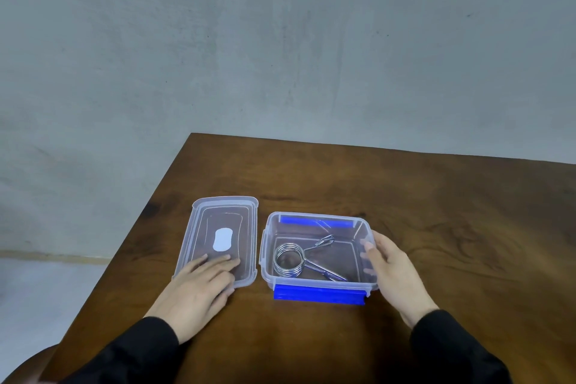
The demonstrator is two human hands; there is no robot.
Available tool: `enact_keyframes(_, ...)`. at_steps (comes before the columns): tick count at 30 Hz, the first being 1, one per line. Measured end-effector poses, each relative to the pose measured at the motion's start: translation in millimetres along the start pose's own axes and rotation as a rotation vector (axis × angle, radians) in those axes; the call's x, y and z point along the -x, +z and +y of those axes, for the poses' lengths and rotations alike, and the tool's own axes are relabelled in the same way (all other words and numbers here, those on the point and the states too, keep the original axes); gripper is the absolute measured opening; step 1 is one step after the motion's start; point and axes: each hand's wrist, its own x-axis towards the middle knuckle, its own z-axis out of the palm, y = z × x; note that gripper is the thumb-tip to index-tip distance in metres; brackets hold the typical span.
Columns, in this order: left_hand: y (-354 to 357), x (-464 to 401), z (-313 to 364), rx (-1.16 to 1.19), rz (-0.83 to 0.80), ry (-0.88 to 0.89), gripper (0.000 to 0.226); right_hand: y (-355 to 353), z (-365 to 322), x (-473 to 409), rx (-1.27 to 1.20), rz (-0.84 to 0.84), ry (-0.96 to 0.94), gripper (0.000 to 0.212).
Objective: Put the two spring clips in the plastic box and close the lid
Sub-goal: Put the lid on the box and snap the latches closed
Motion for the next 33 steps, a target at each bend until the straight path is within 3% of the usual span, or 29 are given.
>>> enact_keyframes(4,-30,-12,4,0.149,0.162,-0.225,0.026,-1,1,0,-0.013,-0.011,0.004,0.044)
enact_keyframes(7,-70,-22,20,0.417,0.375,-0.479,0.036,-5,-6,3,0.023,0.094,-0.033,0.053)
enact_keyframes(9,-96,-30,33,0.617,0.537,-0.488,0.033,-12,-23,10,0.013,0.193,-0.118,0.054)
enact_keyframes(11,-116,-43,47,0.884,0.615,-0.364,0.024,-18,-43,15,-0.039,0.184,-0.209,0.055)
enact_keyframes(14,-142,-62,80,1.25,0.589,-0.306,0.017,-22,-68,22,-0.05,0.039,-0.277,0.056)
enact_keyframes(16,-146,-72,98,1.373,0.509,-0.373,0.021,-22,-77,26,-0.055,-0.017,-0.273,0.044)
enact_keyframes(18,-138,-81,104,1.485,0.466,-0.504,0.024,-23,-79,29,-0.109,0.037,-0.244,0.028)
enact_keyframes(21,-113,-89,103,1.518,0.453,-0.688,0.02,-29,-69,31,-0.101,0.129,-0.167,0.021)
enact_keyframes(25,-79,-91,101,1.319,0.35,-0.659,0.023,-28,-49,21,0.053,0.131,-0.03,0.024)
enact_keyframes(30,-58,-96,100,1.302,0.321,-0.781,0.013,-18,-42,7,0.273,0.172,0.014,0.024)
enact_keyframes(33,-50,-98,100,1.281,0.33,-0.812,0.02,-16,-40,5,0.326,0.171,0.007,0.024)
